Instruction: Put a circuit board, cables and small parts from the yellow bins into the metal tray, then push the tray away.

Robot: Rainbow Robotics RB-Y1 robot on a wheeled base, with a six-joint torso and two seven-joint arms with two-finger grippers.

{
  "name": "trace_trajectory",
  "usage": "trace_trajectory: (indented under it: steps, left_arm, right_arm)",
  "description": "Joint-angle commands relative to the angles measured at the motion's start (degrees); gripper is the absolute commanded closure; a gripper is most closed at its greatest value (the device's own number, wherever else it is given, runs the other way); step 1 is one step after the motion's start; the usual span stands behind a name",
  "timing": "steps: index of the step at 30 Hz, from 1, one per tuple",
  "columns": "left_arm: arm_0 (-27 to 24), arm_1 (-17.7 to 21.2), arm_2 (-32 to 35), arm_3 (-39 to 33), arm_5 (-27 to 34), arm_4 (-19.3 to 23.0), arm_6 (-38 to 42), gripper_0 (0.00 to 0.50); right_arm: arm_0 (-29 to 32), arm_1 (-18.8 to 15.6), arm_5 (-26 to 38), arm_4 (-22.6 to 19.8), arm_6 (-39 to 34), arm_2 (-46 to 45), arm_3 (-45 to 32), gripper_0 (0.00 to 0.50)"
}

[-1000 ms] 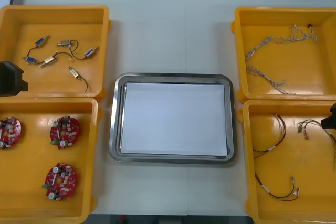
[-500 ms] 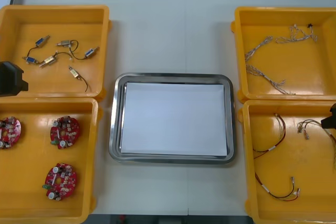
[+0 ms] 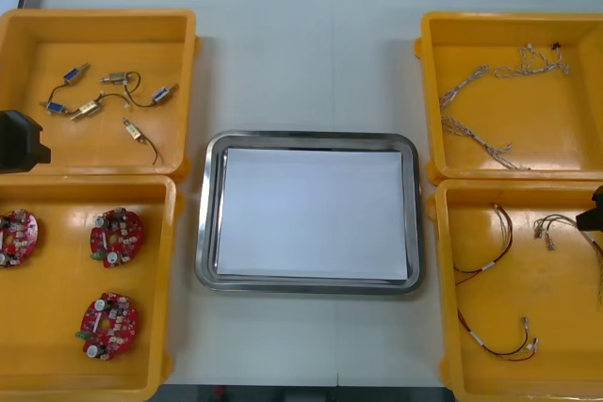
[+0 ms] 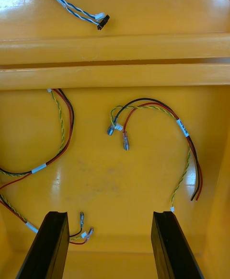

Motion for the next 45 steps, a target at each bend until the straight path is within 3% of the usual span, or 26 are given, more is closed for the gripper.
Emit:
trace_trajectory:
  steps: [1, 41, 42, 45]
  left_arm:
    - [0.1, -0.5, 1.6, -1.6, -0.5, -0.2, -0.7, 0.000]
    - [0.1, -0.5, 1.6, -1.6, -0.5, -0.2, -0.7, 0.000]
    - [1.6, -3.1, 1.2, -1.4, 4.3, 0.0, -6.4, 0.000]
    - [1.7, -3.8, 1.6, -1.5, 4.3, 0.1, -6.6, 0.000]
  right_arm:
    - [0.8, 0.2, 0.2, -0.2, -2.2, 0.6, -1.8, 0.000]
    - [0.8, 0.2, 0.2, -0.2, -2.2, 0.6, -1.8, 0.000]
    - [1.8, 1.2, 0.2, -0.2, -2.4, 1.4, -0.9, 0.000]
    - [2.3, 0.9, 0.2, -0.3, -3.0, 1.5, -0.3, 0.000]
